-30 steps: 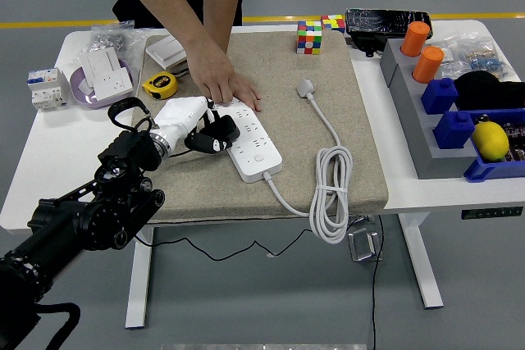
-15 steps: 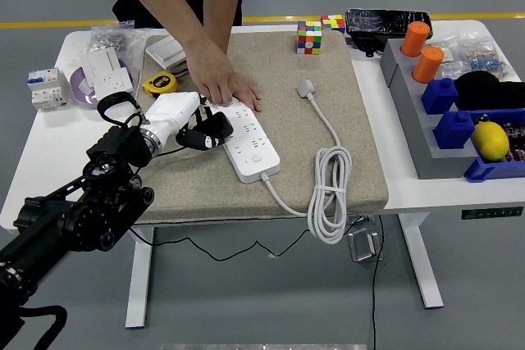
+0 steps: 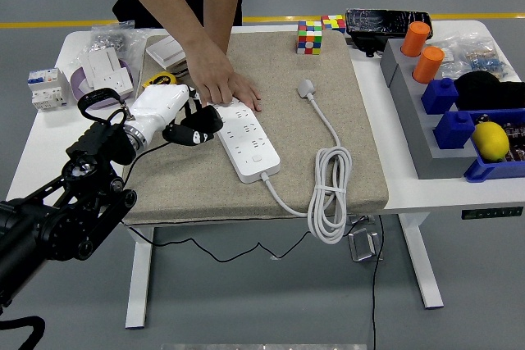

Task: Pick up the plug,place it near the board,insert it into the board,press the button

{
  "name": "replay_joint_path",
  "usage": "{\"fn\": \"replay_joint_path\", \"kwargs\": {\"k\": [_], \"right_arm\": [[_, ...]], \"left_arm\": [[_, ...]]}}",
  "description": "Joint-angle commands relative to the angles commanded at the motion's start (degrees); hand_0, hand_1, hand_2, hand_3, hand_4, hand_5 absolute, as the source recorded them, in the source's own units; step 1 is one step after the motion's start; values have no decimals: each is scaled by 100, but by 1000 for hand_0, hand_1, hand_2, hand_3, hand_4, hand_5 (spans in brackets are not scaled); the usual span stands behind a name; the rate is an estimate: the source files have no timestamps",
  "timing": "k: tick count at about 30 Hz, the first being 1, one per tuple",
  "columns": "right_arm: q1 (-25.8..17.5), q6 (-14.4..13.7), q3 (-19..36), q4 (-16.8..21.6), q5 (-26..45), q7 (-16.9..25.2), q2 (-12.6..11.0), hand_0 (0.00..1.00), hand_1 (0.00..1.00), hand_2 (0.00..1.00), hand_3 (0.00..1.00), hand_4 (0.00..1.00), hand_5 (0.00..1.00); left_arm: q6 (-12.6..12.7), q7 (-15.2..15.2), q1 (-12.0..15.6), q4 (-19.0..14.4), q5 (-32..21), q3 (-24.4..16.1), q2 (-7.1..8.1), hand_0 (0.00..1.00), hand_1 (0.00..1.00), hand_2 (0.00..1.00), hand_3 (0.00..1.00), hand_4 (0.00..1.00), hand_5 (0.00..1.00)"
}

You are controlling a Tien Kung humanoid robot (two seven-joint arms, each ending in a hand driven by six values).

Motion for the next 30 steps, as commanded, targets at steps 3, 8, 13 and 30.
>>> {"fn": "replay_joint_path", "kwargs": {"k": [3,8,13,30], "right_arm": [[0,-3,6,3,-8,-2,-3,847,762,734,764,998,998],[-14,-5,-2,7,-9,-7,-1,847,762,734,765,998,998],[-12,-5,-6,9,-5,-8,-3,847,763,734,765,998,998],[26,-16,7,13,14,6,1,847,763,734,766,998,998]], "left_arm": [[109,-33,24,231,114,-40,59,387,180,188,258,371,151],[323,-136,59,714,119,-116,35,388,189,197,273,415,181],[361,-192,93,892,45,-147,8,392,205,212,292,460,202],[74,-461,63,897,-397,-258,6,741,869,835,833,998,748]]}}
